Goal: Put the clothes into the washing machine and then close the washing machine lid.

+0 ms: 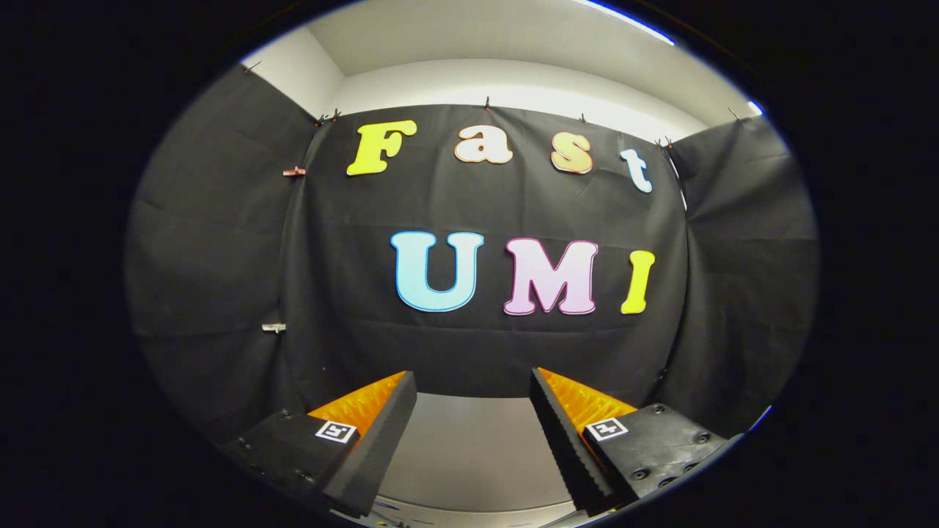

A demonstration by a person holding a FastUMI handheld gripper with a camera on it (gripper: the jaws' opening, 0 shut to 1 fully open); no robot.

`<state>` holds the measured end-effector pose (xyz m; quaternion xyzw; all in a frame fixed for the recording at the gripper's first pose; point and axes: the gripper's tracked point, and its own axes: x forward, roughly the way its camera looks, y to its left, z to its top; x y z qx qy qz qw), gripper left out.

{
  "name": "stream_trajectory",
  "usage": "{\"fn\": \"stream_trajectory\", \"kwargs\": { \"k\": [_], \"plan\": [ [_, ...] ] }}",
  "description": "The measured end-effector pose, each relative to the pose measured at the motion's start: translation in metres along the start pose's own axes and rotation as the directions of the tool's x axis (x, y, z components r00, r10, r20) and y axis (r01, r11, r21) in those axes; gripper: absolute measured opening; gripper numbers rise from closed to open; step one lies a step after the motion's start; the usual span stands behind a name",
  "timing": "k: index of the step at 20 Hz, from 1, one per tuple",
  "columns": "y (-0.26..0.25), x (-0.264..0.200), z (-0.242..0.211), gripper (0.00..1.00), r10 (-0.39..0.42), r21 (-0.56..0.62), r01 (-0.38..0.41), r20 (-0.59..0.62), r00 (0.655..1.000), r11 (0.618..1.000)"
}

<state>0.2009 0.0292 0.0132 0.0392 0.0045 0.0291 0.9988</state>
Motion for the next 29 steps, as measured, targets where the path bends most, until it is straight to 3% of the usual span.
{"fn": "stream_trajectory", "kwargs": {
  "k": [6, 16, 29],
  "plan": [
    [-0.017, -0.004, -0.006, 0.98, -0.034, 0.047, 0.037, -0.055, 0.998, 0.998],
    [-0.012, -0.008, -0.004, 0.98, 0.044, 0.050, -0.042, -0.047, 0.998, 0.998],
    [-0.012, -0.005, -0.005, 0.98, 0.032, 0.060, -0.030, -0.027, 0.999, 0.998]
  ]
}}
